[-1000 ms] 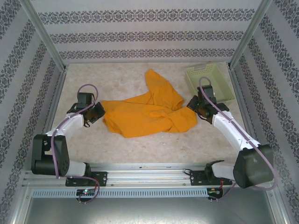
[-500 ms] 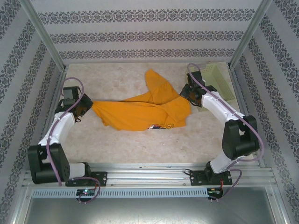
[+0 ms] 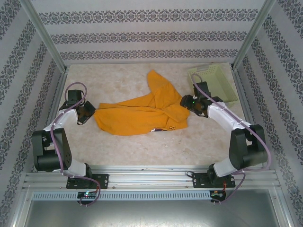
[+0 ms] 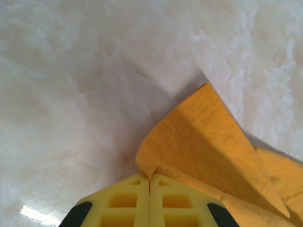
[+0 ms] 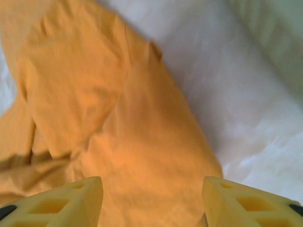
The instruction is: Fold the inside-out t-shirt
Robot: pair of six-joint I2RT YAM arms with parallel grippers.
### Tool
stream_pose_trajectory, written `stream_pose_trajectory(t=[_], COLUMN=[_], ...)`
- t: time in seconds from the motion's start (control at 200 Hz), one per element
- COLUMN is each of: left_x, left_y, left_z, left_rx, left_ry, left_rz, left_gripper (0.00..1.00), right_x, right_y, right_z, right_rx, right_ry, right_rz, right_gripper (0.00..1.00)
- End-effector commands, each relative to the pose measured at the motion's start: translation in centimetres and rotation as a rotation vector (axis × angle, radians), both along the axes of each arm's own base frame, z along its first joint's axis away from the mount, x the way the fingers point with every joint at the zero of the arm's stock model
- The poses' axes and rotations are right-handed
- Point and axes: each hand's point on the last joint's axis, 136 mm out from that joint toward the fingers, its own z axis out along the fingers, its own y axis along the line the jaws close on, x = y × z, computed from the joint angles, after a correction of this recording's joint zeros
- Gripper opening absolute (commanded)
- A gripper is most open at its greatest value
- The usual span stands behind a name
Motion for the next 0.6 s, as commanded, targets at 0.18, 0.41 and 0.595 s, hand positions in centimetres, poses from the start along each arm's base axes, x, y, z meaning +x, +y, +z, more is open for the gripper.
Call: stream_pose_trajectory(t=[0.18, 0.41, 0.595], left_x=[-0.4, -0.6, -1.0], left_y=[1.4, 1.3, 2.0], left_z=[0.4, 0.3, 0.7], left_rx=[0.046, 0.040, 0.055], left_ry=[0.008, 0.006, -0.004], left_rz=[0.021, 0.027, 0.065], left_gripper=[0.00, 0.00, 0.00], right_x=[-1.9, -1.4, -2.2], right_y=[-1.2, 1.1, 1.2], right_z=[-3.0, -5.3, -7.0], right_rx=[-0.042, 0.010, -0.094], right_ry=[0.067, 0.117, 0.178], right_rz=[-0.082, -0.044, -0.071], right_gripper=[0.57, 0.67, 0.66])
